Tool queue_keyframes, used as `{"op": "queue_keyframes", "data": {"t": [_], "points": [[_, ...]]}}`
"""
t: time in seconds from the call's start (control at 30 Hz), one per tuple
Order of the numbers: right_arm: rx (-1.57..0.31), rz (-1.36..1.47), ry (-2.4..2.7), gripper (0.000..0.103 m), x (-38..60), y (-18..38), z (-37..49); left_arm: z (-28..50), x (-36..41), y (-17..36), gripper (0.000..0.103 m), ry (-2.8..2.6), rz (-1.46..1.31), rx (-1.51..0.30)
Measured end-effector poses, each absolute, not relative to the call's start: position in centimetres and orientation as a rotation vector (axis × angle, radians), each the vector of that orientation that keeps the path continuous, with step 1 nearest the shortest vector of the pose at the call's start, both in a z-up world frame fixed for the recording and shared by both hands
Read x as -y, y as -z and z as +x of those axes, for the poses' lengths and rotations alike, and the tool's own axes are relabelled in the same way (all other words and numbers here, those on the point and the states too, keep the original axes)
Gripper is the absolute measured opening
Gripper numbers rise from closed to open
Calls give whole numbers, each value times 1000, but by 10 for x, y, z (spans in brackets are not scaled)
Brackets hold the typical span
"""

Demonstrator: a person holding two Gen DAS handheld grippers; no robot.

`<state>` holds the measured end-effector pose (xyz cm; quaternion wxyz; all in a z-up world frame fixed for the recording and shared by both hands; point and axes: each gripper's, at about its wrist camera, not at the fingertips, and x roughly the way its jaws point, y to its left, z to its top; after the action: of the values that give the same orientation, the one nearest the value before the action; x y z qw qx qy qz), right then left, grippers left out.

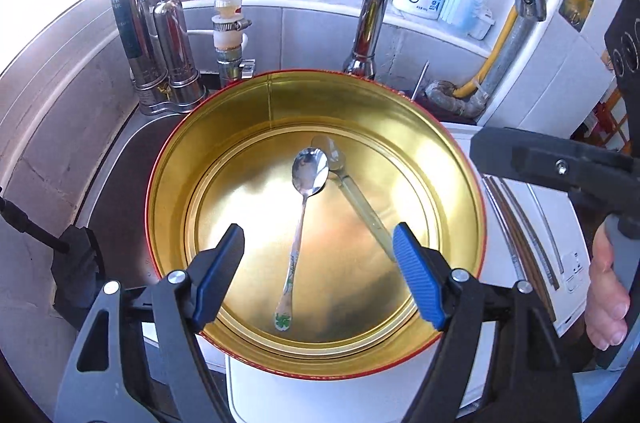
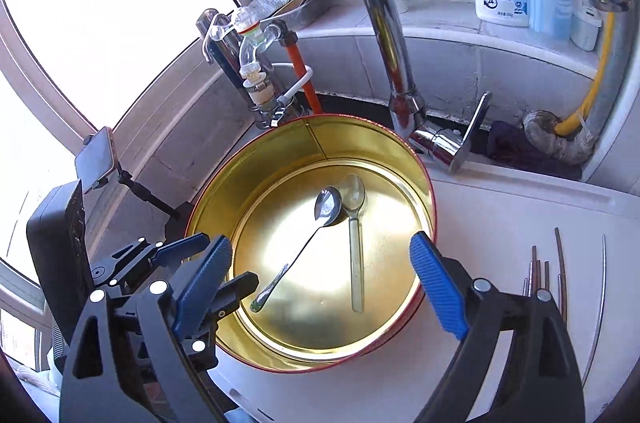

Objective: Organize utensils
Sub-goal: 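Move both open tools back over the chopsticks on the board, then grasp a steel chopstick with the right tool while the left tool grasps another steel chopstick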

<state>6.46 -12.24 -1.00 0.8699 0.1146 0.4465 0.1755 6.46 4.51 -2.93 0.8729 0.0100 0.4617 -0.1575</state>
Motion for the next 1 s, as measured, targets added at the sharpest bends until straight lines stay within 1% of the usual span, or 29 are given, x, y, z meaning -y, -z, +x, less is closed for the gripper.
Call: {"op": "queue_keyframes", "data": {"t": [0.1, 0.23, 0.5, 0.7, 0.87, 1.0], "points": [[-885, 267, -286, 92, 157, -2, 47, 56, -31, 17, 78, 388, -15, -935], [-862, 300, -181, 92, 205, -4, 25, 52, -3, 8, 78, 450, -33, -924], [-875, 359, -27, 92, 281, 10, -9, 42, 70, 17, 78, 570, 70, -965], [-919, 326, 45, 92, 315, 25, -23, 25, 124, 35, 78, 655, 185, -1009], [-972, 272, 83, 92, 334, 49, -25, 14, 161, 66, 78, 676, 260, -1071], [-1006, 203, 111, 92, 342, 72, -25, 16, 175, 93, 78, 630, 288, -1123]]}}
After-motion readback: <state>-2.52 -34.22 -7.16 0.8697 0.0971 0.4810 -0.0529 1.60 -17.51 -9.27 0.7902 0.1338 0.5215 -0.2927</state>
